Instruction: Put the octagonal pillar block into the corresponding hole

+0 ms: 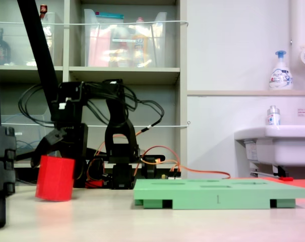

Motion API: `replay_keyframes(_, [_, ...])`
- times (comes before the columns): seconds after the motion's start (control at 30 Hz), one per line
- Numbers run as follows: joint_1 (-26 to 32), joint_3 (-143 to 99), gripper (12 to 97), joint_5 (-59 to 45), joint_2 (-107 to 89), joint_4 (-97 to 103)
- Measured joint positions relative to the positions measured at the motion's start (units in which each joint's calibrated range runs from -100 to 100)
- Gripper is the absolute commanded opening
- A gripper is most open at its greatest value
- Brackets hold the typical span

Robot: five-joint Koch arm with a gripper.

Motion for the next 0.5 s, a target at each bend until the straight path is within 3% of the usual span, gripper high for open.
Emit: replay_keyframes(0.5, [1.7, -1.6, 41.6, 5.0, -13.1, -10.1])
